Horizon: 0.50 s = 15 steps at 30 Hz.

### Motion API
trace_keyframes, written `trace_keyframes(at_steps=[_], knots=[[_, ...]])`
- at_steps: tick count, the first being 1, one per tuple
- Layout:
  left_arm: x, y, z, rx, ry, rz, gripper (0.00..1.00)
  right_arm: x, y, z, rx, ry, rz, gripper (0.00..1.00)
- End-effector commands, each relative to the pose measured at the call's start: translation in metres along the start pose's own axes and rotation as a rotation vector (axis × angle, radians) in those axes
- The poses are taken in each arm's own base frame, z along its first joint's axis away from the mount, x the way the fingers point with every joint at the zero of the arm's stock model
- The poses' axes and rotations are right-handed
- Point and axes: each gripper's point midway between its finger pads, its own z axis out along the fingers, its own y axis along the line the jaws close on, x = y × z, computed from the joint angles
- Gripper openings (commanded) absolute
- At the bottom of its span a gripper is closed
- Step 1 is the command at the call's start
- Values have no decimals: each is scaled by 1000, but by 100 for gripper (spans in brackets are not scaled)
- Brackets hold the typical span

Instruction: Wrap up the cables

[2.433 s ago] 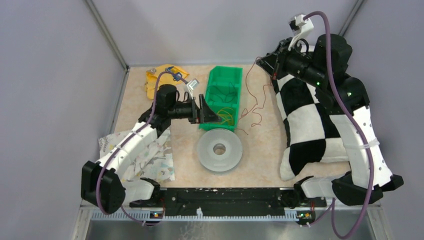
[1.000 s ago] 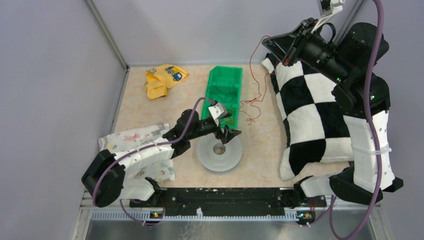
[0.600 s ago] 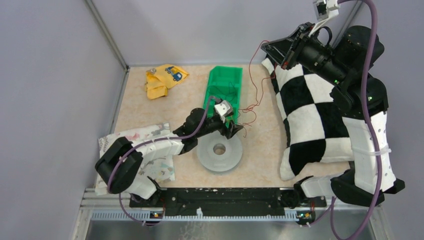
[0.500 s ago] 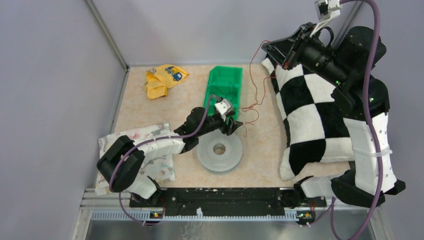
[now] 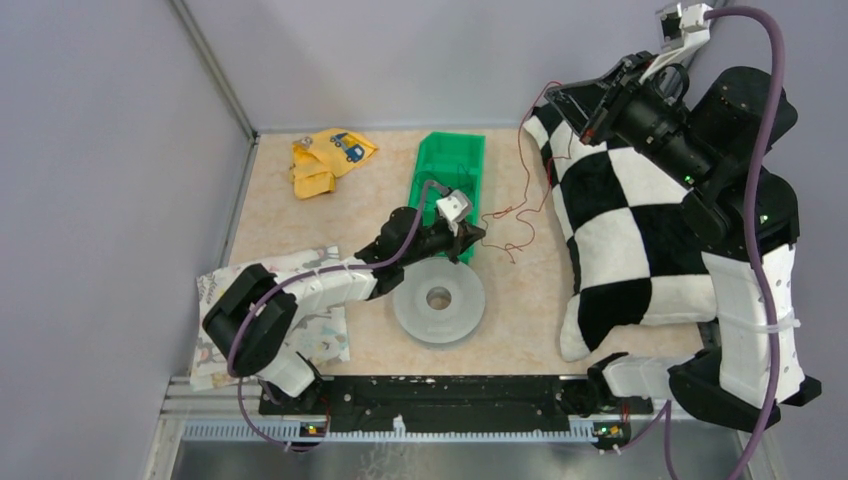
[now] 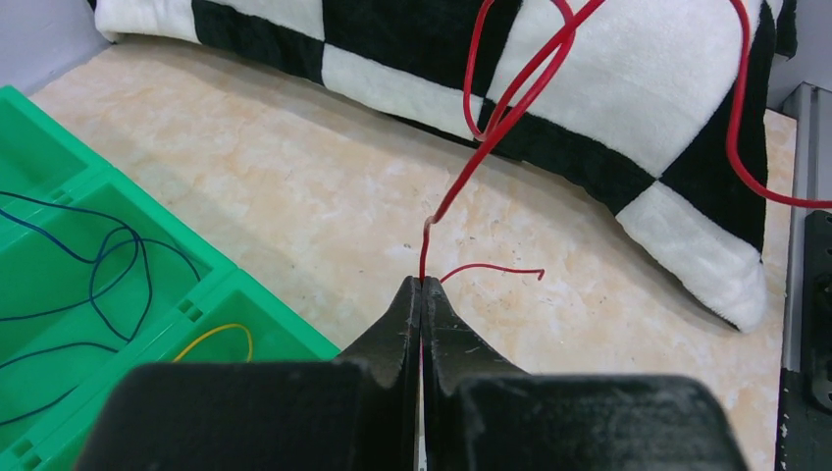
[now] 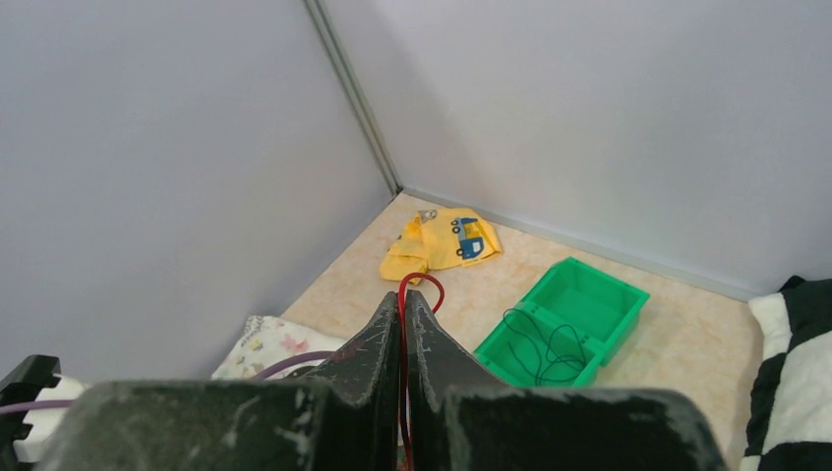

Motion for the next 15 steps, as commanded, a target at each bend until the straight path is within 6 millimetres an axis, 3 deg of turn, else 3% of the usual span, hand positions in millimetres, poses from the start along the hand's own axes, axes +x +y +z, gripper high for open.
trace_keyframes(at_steps=[1,8,12,15], knots=[[-34,-7,-6,19,-78,26,0,-11,-6,-14,50,-39,-35,0],[-52,-12,-29,-5,-62,20,0,7,-22,-11,114,-2,-26,0],[-71,-3,-49,-106,-49,-54,0,31,-46,-9,213,41,-25,0],[-81,3,-61,-167,-26,-87,0,61,-71,-7,309,106,-43,0]])
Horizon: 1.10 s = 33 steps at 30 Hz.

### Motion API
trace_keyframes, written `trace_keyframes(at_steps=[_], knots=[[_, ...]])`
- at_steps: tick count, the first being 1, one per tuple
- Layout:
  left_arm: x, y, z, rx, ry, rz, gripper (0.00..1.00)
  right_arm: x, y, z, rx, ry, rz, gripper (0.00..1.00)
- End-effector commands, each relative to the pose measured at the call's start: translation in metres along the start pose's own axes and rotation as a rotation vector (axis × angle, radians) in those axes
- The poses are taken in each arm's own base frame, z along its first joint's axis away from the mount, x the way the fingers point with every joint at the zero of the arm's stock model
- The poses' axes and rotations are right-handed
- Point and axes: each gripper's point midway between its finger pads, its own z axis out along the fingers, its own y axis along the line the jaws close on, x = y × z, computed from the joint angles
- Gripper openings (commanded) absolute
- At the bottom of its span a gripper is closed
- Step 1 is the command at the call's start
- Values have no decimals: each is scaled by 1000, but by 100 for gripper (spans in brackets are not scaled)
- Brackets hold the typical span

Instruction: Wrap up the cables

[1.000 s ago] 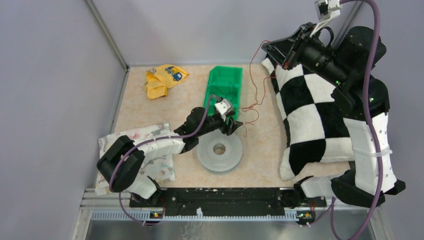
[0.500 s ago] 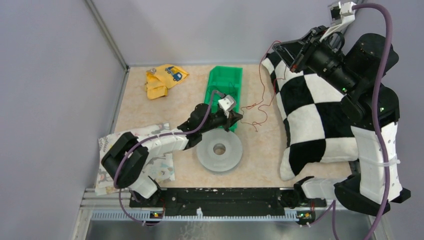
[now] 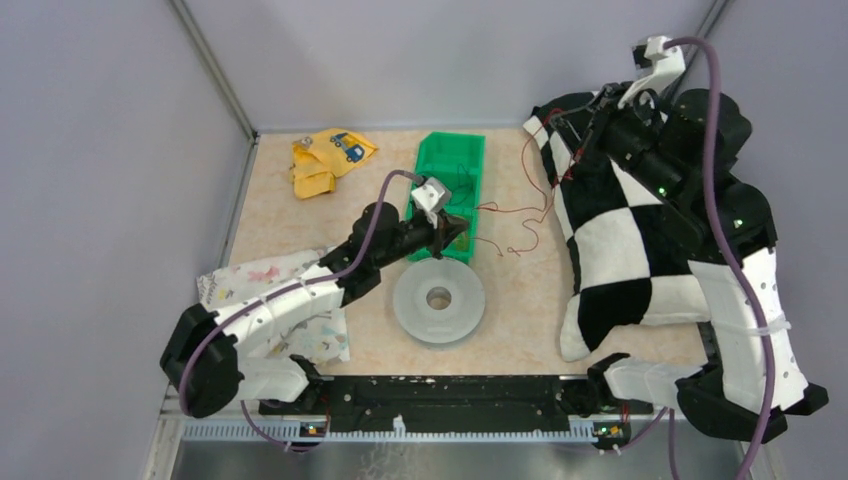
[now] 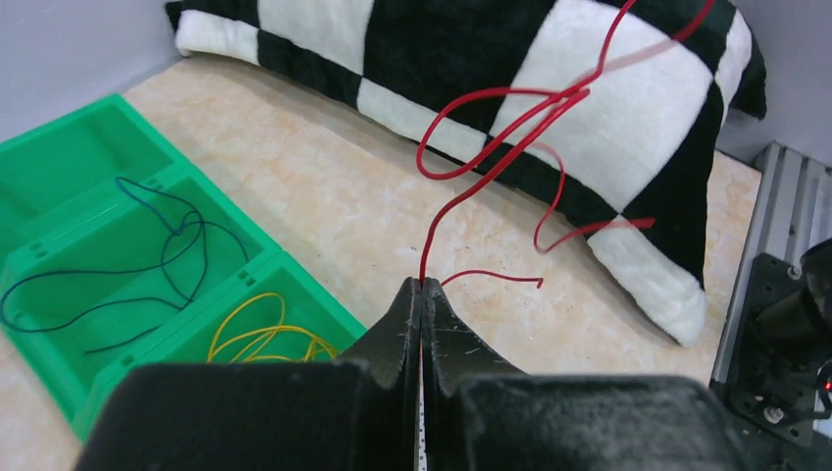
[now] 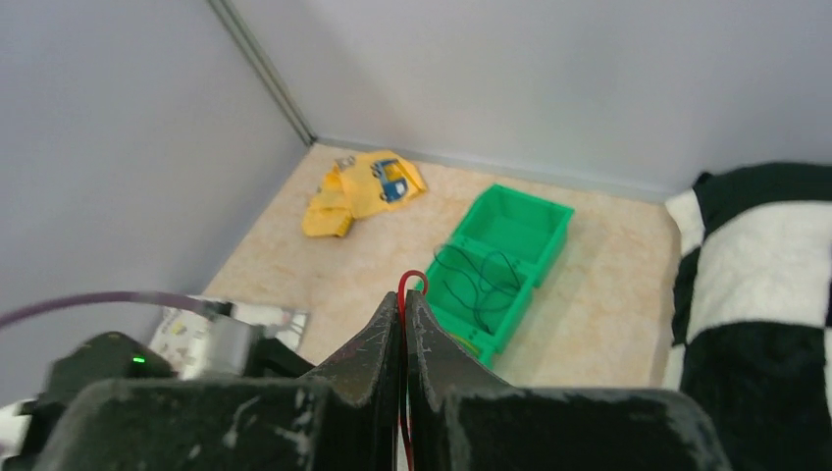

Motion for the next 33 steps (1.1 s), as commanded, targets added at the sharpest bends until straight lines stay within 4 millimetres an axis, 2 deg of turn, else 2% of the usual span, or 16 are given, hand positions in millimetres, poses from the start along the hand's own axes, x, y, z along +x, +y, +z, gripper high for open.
trace_keyframes(at_steps=[1,6,11,14,18,19,22,24,27,30,31,33], knots=[[-32,10,-18,-113,-2,-57,0,29,-35,7,149,49,-37,0],[-36,17,-29,-184,59,-96,0,93,-58,18,202,196,-60,0],[-30,18,-35,-207,106,-132,0,155,-88,17,300,315,-79,0],[-27,10,-32,-164,125,-149,0,192,-101,14,339,375,-75,0],[-11,-2,-27,-92,210,-174,0,231,-118,13,395,455,-68,3],[-3,-3,-26,-85,242,-182,0,240,-120,13,399,473,-64,10],[30,2,-23,-108,354,-200,0,258,-115,14,362,556,-50,58],[41,1,-24,-104,397,-207,0,258,-113,12,362,587,-49,68],[37,0,-27,-95,409,-180,0,229,-106,5,340,521,-70,70],[21,7,-37,-134,403,-122,0,187,-65,1,111,375,-122,71],[14,7,-39,-131,392,-99,0,177,-48,-2,8,331,-149,71],[-1,-4,-44,-59,353,-50,0,165,-26,-7,-106,265,-160,75]])
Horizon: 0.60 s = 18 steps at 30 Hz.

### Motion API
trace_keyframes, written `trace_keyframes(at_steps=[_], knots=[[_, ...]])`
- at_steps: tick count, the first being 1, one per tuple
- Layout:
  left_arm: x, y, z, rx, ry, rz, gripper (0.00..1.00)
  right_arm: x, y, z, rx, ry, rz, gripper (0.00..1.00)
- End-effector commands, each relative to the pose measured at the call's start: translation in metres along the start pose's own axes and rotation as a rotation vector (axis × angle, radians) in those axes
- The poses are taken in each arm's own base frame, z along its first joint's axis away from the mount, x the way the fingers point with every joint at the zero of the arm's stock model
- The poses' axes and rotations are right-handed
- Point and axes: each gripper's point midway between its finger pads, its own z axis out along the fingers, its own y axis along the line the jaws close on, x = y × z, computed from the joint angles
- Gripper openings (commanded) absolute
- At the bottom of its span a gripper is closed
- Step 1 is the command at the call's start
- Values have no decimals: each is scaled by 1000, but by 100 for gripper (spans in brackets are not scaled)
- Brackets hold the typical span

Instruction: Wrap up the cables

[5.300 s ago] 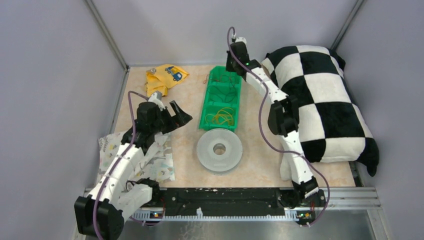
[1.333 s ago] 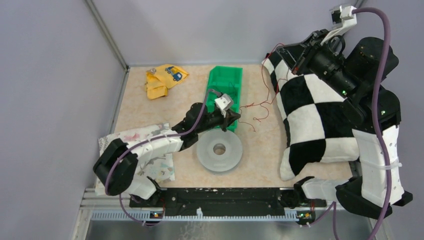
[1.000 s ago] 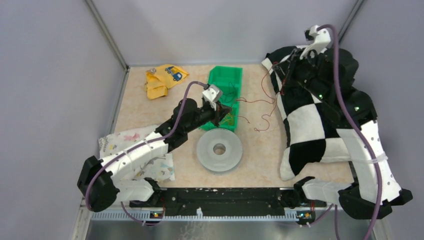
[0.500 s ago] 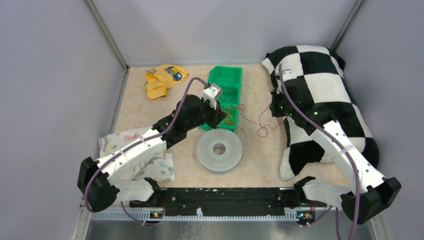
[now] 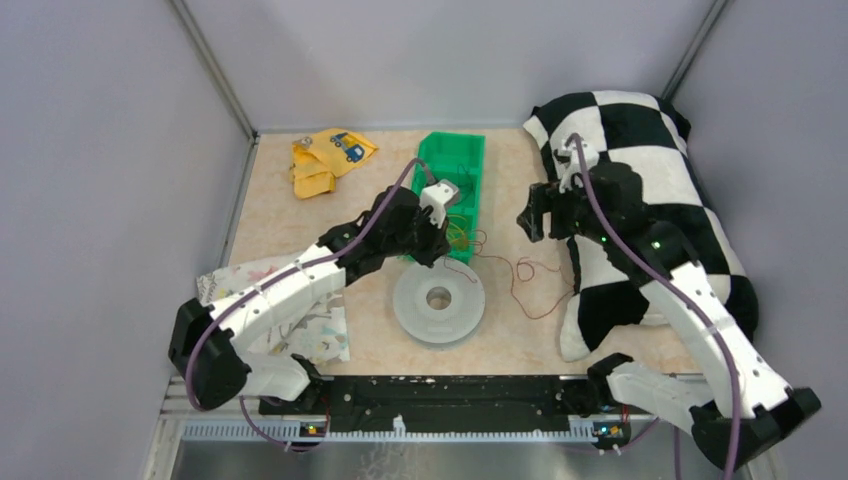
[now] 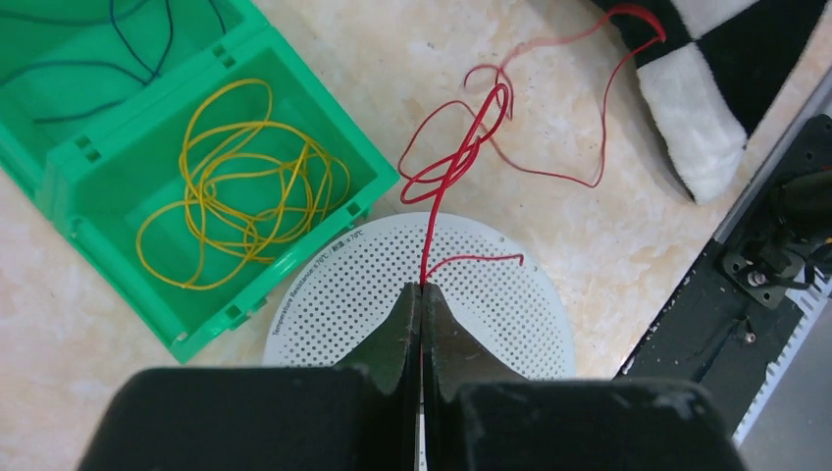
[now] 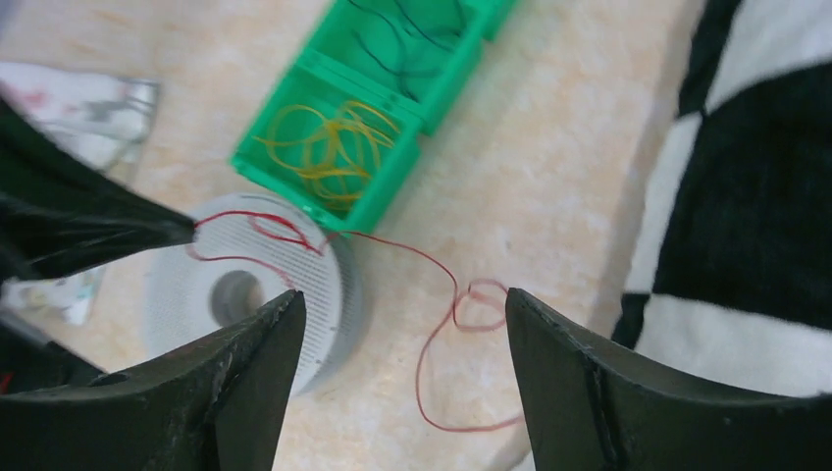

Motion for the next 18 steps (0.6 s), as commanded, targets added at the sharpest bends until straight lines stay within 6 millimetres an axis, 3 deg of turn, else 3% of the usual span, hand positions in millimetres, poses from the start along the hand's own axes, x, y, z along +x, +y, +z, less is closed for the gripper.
trace_keyframes(at_steps=[1,6,12,18], knots=[[-50,-23,-42,88,-150,157,0,-62,55,-60,-309,-292,-129,76],[-64,-39,-62,160,-158,223,0,-56,80,-43,-421,-243,-174,80],[-75,-46,-69,188,-176,206,0,-55,121,-29,-661,-191,-175,85],[-77,-44,-72,178,-170,202,0,-45,127,-17,-707,-160,-178,82]])
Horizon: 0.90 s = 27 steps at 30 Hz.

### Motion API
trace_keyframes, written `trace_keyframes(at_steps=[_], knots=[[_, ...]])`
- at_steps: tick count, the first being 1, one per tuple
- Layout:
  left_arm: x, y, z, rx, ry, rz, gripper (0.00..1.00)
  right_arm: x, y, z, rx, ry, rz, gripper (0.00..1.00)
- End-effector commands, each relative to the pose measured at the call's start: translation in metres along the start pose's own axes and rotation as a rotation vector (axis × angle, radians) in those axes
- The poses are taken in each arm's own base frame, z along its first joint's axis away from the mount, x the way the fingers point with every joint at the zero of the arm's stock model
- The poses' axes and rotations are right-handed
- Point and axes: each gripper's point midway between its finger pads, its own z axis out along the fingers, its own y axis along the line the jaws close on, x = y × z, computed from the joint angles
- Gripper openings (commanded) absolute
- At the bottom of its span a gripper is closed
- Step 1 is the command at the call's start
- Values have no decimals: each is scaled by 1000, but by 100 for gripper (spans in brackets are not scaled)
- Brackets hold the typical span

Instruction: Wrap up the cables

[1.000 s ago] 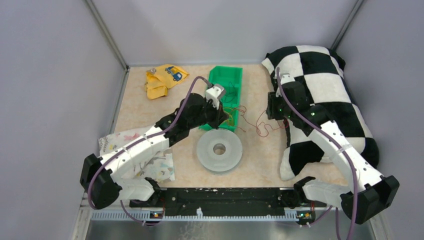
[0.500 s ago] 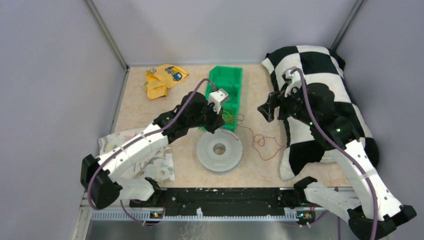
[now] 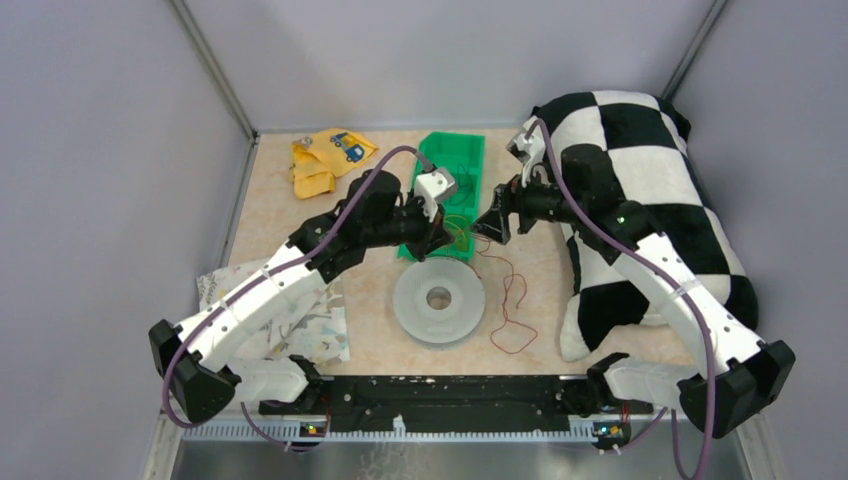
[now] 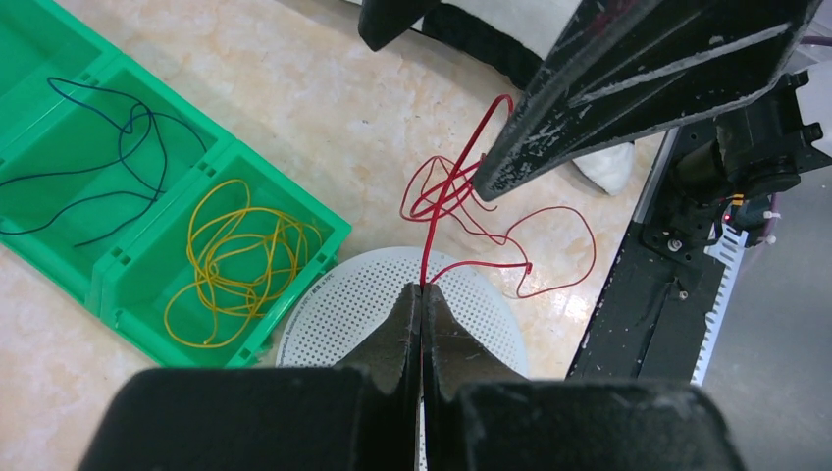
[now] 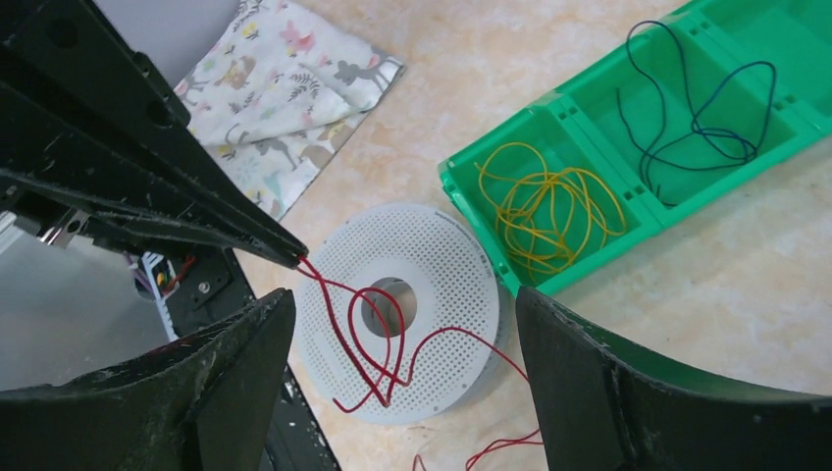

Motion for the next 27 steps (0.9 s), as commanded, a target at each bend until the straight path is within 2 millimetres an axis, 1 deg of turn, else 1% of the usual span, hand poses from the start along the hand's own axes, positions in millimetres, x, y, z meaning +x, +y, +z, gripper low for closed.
trace_keyframes(at_steps=[1,5,7,9,14,16,17,18,19,20,21,22,23,26,27], knots=[[-19,-3,-11,8,-41,19,0,-16,22,-3,-109,-60,-61,79],[-23,-3,-13,8,-53,21,0,-9,21,2,-119,-36,-39,69],[-24,-2,-13,7,-53,20,0,-6,20,4,-119,-32,-27,61],[-24,-1,-13,6,-52,19,0,-4,18,5,-112,-30,-22,54],[-27,-2,-13,19,-58,20,0,5,11,8,-86,-4,-10,49],[-27,-2,-12,20,-61,21,0,6,9,10,-76,-3,-9,42],[-27,-2,-11,23,-60,20,0,6,8,10,-70,-6,-8,36],[-26,-2,-11,25,-58,19,0,4,8,9,-67,-15,-7,28],[-26,-2,-10,25,-56,18,0,1,7,8,-59,-26,-5,17],[-25,-1,-9,21,-52,17,0,-4,7,7,-43,-45,1,3],[-23,1,-7,13,-46,14,0,-10,3,5,-12,-67,11,0],[-20,4,-6,-4,-37,11,2,-15,-2,2,33,-92,35,0],[-18,8,-5,-27,-30,-23,8,-21,-7,-2,78,-119,54,0],[-13,20,-4,-79,-17,-60,18,-38,-20,-18,202,-195,87,0],[-13,23,-5,-90,-24,-68,25,-43,-22,-23,230,-217,96,0]])
